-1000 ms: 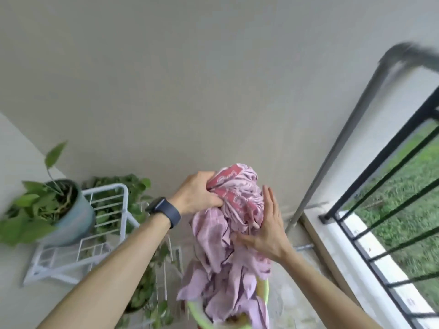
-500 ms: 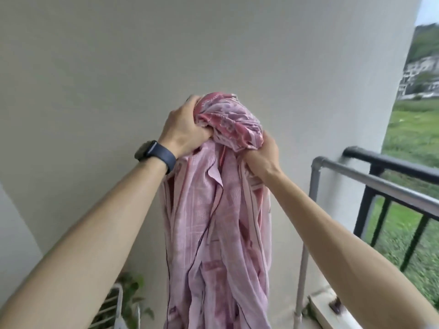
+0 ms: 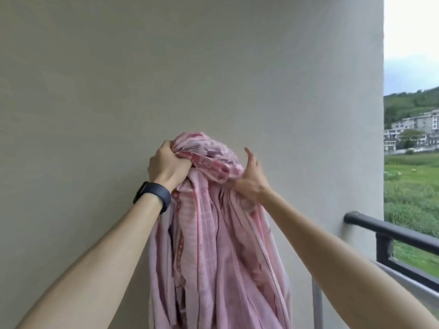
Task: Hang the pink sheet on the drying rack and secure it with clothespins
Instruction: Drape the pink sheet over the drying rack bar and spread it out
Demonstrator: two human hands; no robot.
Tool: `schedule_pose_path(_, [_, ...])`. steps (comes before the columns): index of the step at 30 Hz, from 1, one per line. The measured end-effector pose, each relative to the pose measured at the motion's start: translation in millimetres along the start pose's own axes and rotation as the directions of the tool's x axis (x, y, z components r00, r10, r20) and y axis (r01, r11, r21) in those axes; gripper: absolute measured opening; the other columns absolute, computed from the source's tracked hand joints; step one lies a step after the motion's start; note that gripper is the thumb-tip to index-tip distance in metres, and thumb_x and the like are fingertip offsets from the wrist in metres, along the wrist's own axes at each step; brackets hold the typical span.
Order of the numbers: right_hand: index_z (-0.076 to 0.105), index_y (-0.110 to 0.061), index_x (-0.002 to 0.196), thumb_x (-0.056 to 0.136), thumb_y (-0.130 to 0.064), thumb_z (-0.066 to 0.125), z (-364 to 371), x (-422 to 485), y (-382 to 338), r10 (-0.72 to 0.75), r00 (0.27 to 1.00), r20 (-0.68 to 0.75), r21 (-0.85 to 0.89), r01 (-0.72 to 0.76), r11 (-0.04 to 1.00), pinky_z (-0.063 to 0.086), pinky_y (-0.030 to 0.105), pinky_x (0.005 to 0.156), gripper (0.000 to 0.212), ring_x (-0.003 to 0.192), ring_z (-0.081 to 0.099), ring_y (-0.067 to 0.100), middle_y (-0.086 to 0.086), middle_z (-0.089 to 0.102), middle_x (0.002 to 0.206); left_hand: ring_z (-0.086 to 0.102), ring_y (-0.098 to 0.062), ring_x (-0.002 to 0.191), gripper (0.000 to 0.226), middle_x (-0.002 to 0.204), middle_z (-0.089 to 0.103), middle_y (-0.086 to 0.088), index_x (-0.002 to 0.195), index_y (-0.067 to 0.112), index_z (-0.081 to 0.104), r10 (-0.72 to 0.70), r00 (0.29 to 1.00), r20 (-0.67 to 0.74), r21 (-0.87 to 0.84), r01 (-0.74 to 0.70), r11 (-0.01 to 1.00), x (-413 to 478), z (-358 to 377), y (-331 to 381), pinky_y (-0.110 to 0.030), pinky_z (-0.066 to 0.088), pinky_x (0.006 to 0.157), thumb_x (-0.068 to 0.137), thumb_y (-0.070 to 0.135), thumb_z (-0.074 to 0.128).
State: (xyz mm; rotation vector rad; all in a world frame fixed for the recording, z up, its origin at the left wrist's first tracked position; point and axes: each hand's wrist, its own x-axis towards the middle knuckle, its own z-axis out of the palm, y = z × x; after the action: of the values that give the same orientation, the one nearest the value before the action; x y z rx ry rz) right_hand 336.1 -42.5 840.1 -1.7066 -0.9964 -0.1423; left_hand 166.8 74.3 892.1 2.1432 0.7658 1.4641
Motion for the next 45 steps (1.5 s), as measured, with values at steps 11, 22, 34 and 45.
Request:
schedule_pose_path(11, [0.055, -0.027, 0.111, 0.088, -0.025, 0.056, -50.0, 70.9, 111.2, -0.259, 0.966, -0.006, -0.781, 0.157, 0.605, 0.045, 0.035, 0.063, 0.023, 0.109, 0.058, 0.033, 0.002, 0.071, 0.105, 0.064, -0.035, 0.105, 0.05, 0.115, 0.07, -0.008, 0.123, 0.035, 0.055, 0.139, 0.856, 0.498, 0.329, -0.335, 0.883, 14.9, 123.5, -19.1, -0.03, 0.052, 0.08, 0.075, 0.024, 0.058])
schedule_pose_path(22, [0.043, -0.029, 0.135, 0.103, -0.024, 0.039, -102.3, 91.9, 180.6, -0.254, 0.966, -0.056, -0.905, 0.059, 0.422, 0.04, 0.038, 0.064, 0.033, 0.095, 0.069, 0.037, 0.01, 0.057, 0.12, 0.065, -0.037, 0.095, 0.048, 0.108, 0.071, -0.009, 0.114, 0.036, 0.053, 0.13, 0.856, 0.501, 0.307, -0.316, 0.898, -1.9, 217.1, 12.7, -0.034, 0.054, 0.076, 0.066, 0.036, 0.062])
schedule_pose_path(34, [0.044, -0.026, 0.138, 0.106, -0.03, 0.036, -197.5, -13.3, 148.1, -0.269, 0.933, -0.24, -0.93, -0.142, 0.34, 0.038, 0.033, 0.053, 0.033, 0.066, 0.066, 0.034, 0.014, 0.057, 0.108, 0.061, -0.034, 0.085, 0.054, 0.1, 0.068, -0.006, 0.121, 0.026, 0.045, 0.295, 0.77, 0.566, 0.084, -0.41, 0.908, -63.2, 193.9, 88.8, -0.04, 0.055, 0.078, 0.07, 0.03, 0.063])
schedule_pose_path(45, [0.048, -0.024, 0.123, 0.104, -0.035, 0.046, -256.9, -132.2, 68.3, -0.31, 0.905, -0.293, -0.943, -0.218, 0.252, 0.038, 0.027, 0.044, 0.022, 0.057, 0.064, 0.028, 0.009, 0.055, 0.094, 0.061, -0.027, 0.085, 0.047, 0.092, 0.066, 0.001, 0.106, 0.029, 0.049, 0.362, 0.684, 0.633, -0.072, -0.413, 0.908, -134.6, 101.9, 157.7, -0.037, 0.055, 0.079, 0.064, 0.037, 0.068])
